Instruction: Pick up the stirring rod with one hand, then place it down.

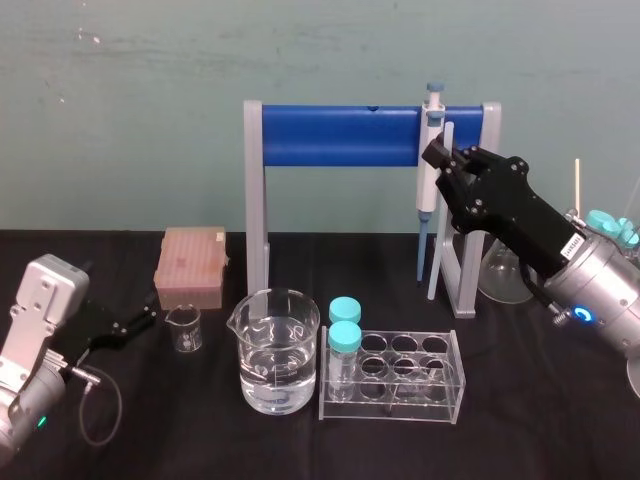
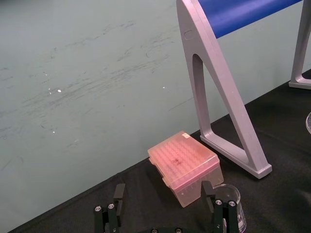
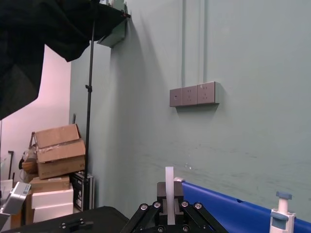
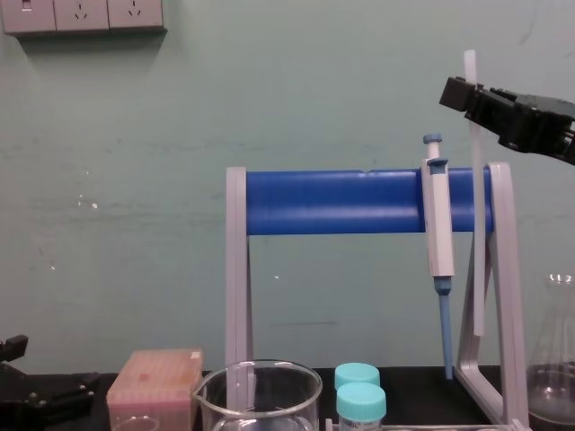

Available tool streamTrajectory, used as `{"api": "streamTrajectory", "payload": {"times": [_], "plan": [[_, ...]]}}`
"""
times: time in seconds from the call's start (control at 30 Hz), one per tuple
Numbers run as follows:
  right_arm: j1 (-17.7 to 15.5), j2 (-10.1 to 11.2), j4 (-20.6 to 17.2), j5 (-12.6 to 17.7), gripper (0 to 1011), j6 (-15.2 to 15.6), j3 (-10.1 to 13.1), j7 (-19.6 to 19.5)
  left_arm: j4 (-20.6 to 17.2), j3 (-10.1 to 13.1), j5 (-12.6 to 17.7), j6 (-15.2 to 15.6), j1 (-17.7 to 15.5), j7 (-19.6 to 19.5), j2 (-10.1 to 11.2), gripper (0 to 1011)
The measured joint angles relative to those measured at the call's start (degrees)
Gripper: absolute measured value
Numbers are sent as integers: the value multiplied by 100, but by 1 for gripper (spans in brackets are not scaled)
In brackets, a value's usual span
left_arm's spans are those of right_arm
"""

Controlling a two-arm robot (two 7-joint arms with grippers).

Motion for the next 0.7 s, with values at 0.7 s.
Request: {"api": "streamTrajectory", "payload": {"times": [0.7], "plan": [[-47,24,-50,0,70,0,-3,-8,0,0,0,0,0,0,0,1000]]}}
